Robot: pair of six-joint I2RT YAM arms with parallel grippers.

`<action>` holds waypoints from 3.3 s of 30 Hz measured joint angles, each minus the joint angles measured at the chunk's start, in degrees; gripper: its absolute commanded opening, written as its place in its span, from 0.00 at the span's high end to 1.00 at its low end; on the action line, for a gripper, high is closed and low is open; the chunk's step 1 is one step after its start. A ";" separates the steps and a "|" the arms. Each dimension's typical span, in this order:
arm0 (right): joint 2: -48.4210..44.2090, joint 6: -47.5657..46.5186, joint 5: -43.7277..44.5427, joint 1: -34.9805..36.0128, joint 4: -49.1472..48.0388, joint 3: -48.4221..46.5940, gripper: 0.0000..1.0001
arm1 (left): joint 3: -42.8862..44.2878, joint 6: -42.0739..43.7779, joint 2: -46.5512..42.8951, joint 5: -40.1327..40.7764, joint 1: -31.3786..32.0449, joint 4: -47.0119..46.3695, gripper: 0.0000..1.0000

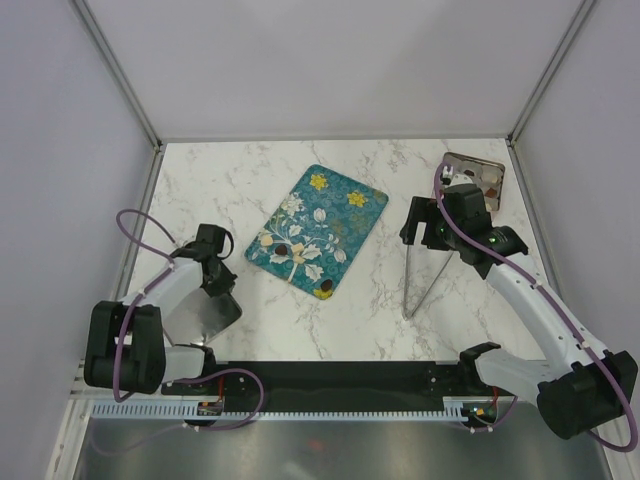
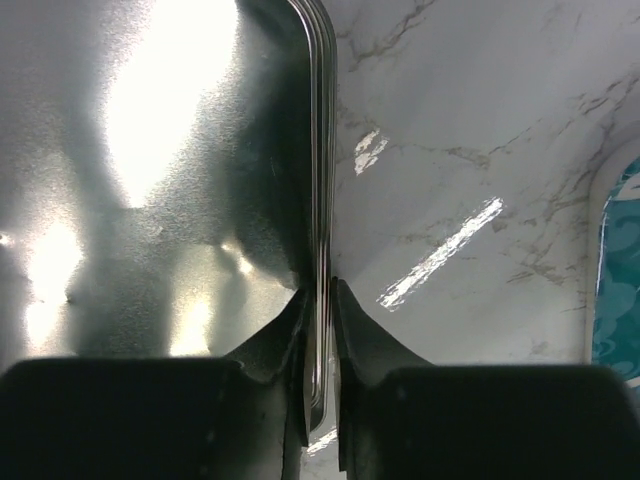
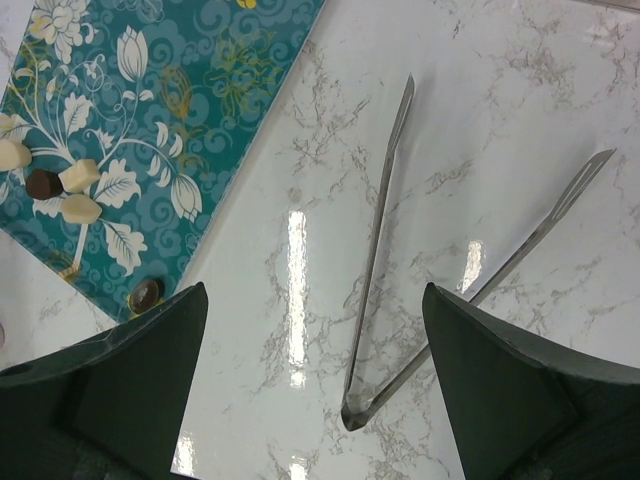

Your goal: Pack the chocolate

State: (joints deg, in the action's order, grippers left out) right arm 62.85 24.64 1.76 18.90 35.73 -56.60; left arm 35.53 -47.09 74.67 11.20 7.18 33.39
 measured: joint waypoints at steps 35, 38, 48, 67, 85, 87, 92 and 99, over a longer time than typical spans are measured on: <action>8.17 -23.63 -48.26 3.15 -54.64 -4.63 0.05 | 23.19 24.26 -23.06 -58.23 4.00 6.32 0.98; 9.57 -29.77 -53.70 4.59 -54.10 -4.92 0.05 | 23.19 25.00 -23.06 -62.55 7.39 6.34 0.98; 11.52 -61.11 -62.82 11.23 -28.52 -13.79 0.07 | 23.19 27.10 -20.94 -70.60 14.29 6.32 0.98; 18.34 -84.17 -66.42 18.53 0.31 -17.29 0.17 | 26.05 33.38 -10.10 -73.26 19.96 6.32 0.98; 19.78 -68.43 -64.87 18.53 -3.15 -18.67 1.00 | 40.00 30.29 -8.02 -55.21 19.71 7.72 0.40; 20.00 -59.28 -62.31 18.56 -9.11 -18.99 1.00 | 44.28 28.72 -7.85 -48.22 19.02 7.65 0.36; 22.25 -42.34 -54.82 17.42 -16.52 -23.98 1.00 | 54.93 26.36 -7.23 -34.34 14.60 7.56 0.32; 20.68 -17.00 -43.63 5.09 -31.78 -19.89 1.00 | 63.12 23.63 -4.00 -31.87 10.78 6.43 0.26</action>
State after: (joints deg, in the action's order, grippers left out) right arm 83.53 7.64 -41.87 23.99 3.95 -76.49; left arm 98.65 -23.46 70.67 -20.67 17.96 39.81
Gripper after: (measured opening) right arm 0.227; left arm 0.736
